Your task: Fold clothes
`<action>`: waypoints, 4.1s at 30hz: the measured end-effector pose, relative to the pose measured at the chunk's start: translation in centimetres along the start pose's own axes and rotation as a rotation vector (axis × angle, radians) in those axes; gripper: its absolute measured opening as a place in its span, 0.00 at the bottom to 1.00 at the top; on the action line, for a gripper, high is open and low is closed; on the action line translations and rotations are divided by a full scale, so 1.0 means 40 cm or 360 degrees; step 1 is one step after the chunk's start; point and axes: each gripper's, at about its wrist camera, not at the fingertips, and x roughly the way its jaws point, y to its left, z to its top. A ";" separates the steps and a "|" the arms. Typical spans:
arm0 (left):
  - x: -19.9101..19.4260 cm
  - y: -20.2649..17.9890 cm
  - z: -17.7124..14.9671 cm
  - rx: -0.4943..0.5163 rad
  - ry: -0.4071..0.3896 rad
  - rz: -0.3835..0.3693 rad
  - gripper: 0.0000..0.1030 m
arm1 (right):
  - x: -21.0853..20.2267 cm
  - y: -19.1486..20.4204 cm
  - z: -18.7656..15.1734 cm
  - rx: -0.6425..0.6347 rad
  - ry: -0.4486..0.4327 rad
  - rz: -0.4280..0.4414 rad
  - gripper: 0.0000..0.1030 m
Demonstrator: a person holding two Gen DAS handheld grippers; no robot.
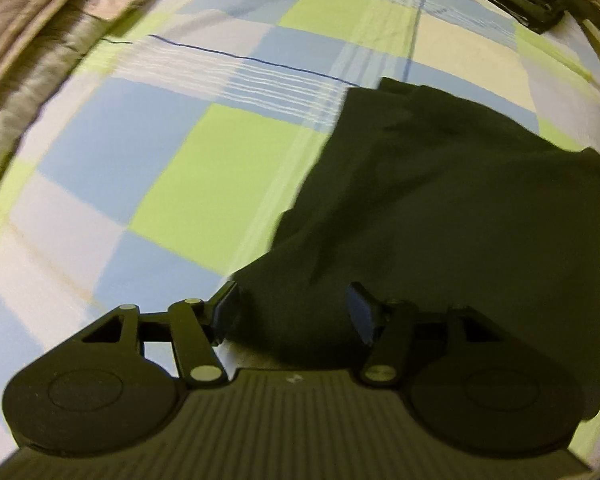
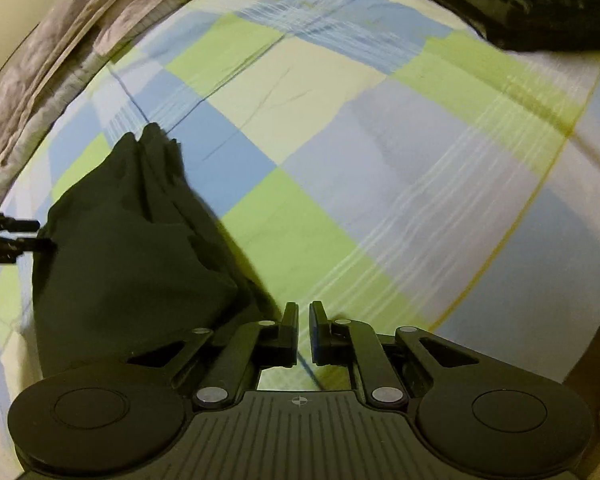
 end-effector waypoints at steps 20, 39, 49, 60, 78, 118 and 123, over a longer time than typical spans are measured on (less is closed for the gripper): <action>-0.144 -0.042 -0.270 0.0018 0.0087 0.0180 0.53 | -0.011 0.486 -0.143 -0.0730 0.0003 0.0287 0.69; -0.139 -0.079 -0.393 0.0182 -0.0072 0.0096 0.54 | 0.100 0.678 -0.314 -0.1203 0.0038 -0.0065 0.69; -0.095 -0.217 -0.388 0.0825 -0.0422 0.0297 0.66 | 0.189 0.629 -0.434 -0.1742 -0.0071 -0.0301 0.59; 0.045 -0.326 -0.372 0.1630 -0.0625 0.0615 0.65 | 0.155 0.532 -0.489 -0.1857 -0.0387 -0.0148 0.15; 0.012 -0.502 -0.472 0.1332 -0.0638 0.0900 0.11 | 0.024 0.355 -0.599 -0.2111 -0.0829 0.0014 0.08; -0.342 -0.564 -0.771 -0.0845 -0.1008 0.0091 0.63 | -0.202 0.011 -0.593 -0.1110 -0.0753 0.0223 0.41; -0.277 -0.521 -0.663 -0.0771 -0.0921 0.0034 0.63 | -0.171 0.034 -0.469 -0.1052 -0.0701 0.0409 0.73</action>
